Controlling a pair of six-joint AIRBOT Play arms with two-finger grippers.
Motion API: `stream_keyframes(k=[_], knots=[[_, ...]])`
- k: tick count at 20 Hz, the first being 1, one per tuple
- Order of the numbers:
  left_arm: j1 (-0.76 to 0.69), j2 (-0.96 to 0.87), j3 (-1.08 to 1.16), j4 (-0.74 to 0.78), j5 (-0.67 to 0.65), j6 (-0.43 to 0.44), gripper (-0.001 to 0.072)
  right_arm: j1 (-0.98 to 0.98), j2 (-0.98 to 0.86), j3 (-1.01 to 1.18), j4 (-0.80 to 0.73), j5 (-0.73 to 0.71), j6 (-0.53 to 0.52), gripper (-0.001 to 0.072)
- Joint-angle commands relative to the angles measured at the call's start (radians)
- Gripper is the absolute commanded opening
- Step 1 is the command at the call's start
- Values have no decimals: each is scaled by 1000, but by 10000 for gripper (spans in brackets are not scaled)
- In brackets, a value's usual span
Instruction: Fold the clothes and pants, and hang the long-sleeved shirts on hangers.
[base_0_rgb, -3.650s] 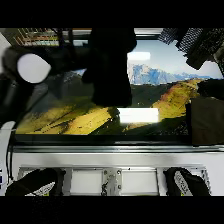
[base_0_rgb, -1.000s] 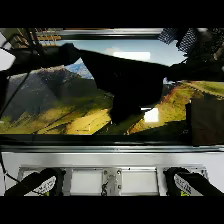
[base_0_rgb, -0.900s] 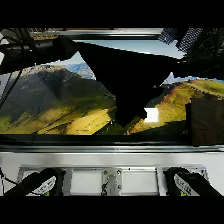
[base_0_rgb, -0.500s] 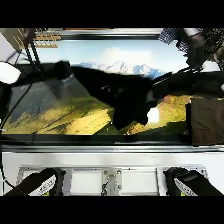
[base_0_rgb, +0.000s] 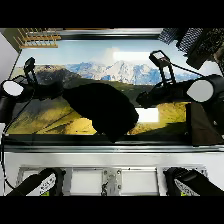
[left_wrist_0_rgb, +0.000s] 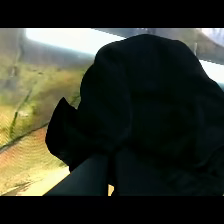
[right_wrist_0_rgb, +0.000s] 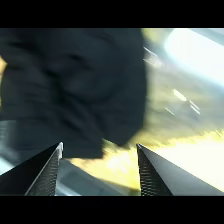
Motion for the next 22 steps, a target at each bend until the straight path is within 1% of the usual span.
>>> stream_keyframes(k=[1, 3, 4, 6, 8, 9, 11, 13, 14, 15, 16, 17, 18, 19, 20, 22], knots=[[10, 0, -14, 3, 1, 3, 9, -105, -62, -161, -51, -89, 56, 515], [8, 0, -14, 3, 0, 3, 9, -154, -153, -264, 27, -169, 55, 515], [8, 0, -14, 3, 0, 3, 9, -161, -204, -293, 71, -198, 39, 515], [8, 0, -14, 3, 0, 3, 9, -158, -313, -307, 165, -236, -20, 514], [8, 0, -14, 3, -2, 3, 9, -156, -394, -307, 302, -278, -82, 514], [8, 0, -14, 3, -2, 3, 9, -156, -422, -307, 376, -300, -117, 514], [8, 0, -14, 3, -1, 3, 9, -155, -452, -307, 472, -338, -157, 513], [8, 0, -14, 3, 1, 3, 9, -155, -463, -306, 504, -363, -166, 511], [8, 0, -14, 3, 2, 3, 9, -155, -465, -306, 508, -369, -166, 471], [8, 0, -14, 3, 6, 3, 9, -155, -465, -306, 508, -372, -167, 298], [8, 0, -14, 3, 6, 3, 9, -155, -465, -306, 508, -373, -167, 147], [8, 0, -14, 3, 6, 3, 9, -155, -463, -303, 507, -373, -177, 50], [9, 0, -14, 3, 7, 3, 9, -156, -458, -293, 501, -372, -178, 17], [11, 0, -9, 3, 8, 4, 9, -161, -442, -271, 472, -368, -176, 17], [23, 0, 10, 3, 5, 5, 9, -172, -415, -237, 419, -353, -165, 17], [58, 9, 105, 3, -19, 6, 9, -219, -333, -113, 245, -270, -130, 16]])
